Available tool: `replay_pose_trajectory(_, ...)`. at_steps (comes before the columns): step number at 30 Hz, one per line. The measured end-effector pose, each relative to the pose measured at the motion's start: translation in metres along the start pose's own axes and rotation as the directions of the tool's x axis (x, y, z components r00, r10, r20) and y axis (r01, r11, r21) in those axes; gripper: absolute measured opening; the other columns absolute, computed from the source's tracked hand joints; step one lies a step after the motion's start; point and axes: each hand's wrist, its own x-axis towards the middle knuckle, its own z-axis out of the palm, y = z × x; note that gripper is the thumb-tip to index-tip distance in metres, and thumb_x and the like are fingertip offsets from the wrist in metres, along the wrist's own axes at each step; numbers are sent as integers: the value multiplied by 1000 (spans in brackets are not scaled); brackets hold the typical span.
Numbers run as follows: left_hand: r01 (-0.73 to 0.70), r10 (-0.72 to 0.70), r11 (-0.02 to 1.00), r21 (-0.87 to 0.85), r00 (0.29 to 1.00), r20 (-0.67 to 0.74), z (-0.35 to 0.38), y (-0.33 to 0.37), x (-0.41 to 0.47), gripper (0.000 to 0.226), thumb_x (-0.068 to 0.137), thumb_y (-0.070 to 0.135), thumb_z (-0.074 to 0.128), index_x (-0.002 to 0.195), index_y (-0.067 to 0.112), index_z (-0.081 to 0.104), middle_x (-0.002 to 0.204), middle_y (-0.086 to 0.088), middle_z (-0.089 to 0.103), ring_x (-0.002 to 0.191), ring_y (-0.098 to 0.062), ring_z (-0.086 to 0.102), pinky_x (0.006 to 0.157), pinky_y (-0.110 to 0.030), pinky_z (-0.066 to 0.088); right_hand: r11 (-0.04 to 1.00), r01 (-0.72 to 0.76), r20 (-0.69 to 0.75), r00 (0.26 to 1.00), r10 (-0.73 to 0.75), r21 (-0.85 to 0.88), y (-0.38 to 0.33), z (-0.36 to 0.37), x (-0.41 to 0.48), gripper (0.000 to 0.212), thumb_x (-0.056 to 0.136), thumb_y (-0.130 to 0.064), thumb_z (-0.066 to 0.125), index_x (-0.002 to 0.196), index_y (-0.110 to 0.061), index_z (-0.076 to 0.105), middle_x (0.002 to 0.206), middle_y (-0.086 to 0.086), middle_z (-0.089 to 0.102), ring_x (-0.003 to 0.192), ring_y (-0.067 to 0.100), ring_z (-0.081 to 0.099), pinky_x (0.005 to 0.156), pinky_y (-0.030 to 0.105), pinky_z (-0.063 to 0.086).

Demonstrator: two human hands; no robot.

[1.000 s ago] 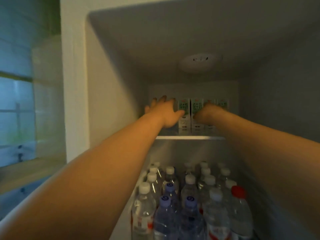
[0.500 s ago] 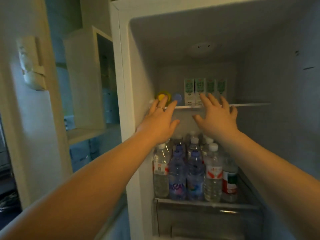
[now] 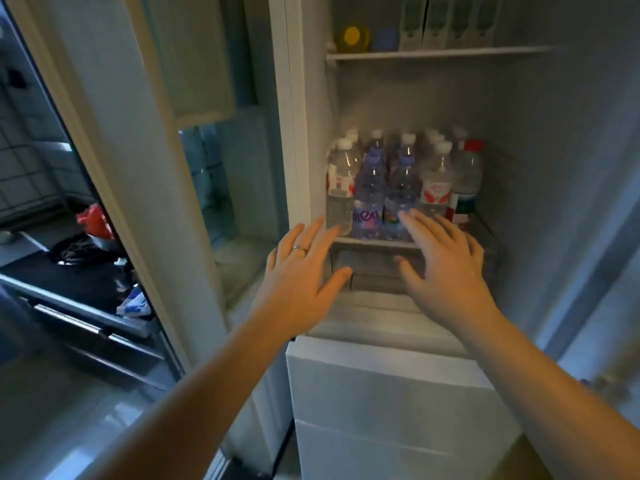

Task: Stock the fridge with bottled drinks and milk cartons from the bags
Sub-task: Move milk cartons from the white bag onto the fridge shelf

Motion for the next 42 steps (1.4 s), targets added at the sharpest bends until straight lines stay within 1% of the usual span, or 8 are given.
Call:
replay_pose_trajectory(6,198,-168,960,-198,973,159,52,9,-106,75,86,71,23,154,39,18,164,11,10,152,-16,2,122,-51,13,993,-25,148,989,8,114,16,32,-107,55,94,-41,49,147,-35,35,154,-13,33,144,16,23,114,44,18)
replay_pose_trajectory(13,342,-267,913,-223,914,306,116,50,-242,61,96,58,37,152,35,27,158,11,27,147,-15,17,121,-44,21,970,-105,308,951,34,218,55,40,-244,51,90,-30,55,140,-29,48,144,-12,46,136,15,36,108,31,22)
replay_pose_trajectory(16,409,-321,890,-201,876,361,137,81,-297,60,95,60,36,150,37,30,157,12,29,148,-15,19,120,-48,21,963,-159,390,918,63,219,72,23,-304,49,93,-25,59,141,-29,47,144,-14,45,136,12,33,110,32,22)
replay_pose_trajectory(21,476,-385,870,-132,821,422,155,157,-374,56,98,55,40,150,37,29,158,13,27,148,-14,14,118,-43,16,965,-176,513,857,52,197,99,-13,-403,48,97,-30,52,144,-33,41,146,-17,39,137,6,24,109,26,13)
replay_pose_trajectory(23,487,-395,867,-107,802,449,162,190,-403,57,98,56,38,150,37,28,159,12,26,149,-15,13,119,-43,15,963,-186,532,845,56,194,111,-30,-441,48,97,-31,51,144,-33,40,147,-17,39,139,8,24,111,29,14)
replay_pose_trajectory(32,394,-288,919,-19,703,651,192,330,-491,61,96,60,31,152,38,23,162,10,19,150,-16,10,120,-42,15,939,-319,530,823,205,131,181,-113,-588,48,96,-32,51,143,-34,41,146,-16,41,139,12,30,114,39,21)
replay_pose_trajectory(38,215,-118,976,-42,678,726,227,407,-505,57,100,56,35,153,37,24,162,9,20,149,-16,12,120,-41,14,890,-452,495,787,368,57,228,-163,-663,48,95,-31,54,142,-34,43,145,-14,45,137,15,35,112,45,28)
replay_pose_trajectory(42,82,22,992,-93,621,784,256,454,-502,58,100,57,35,153,38,23,162,9,20,149,-15,11,120,-39,12,823,-568,452,739,500,19,260,-191,-699,49,93,-30,55,141,-32,45,143,-11,47,136,17,38,110,45,31)
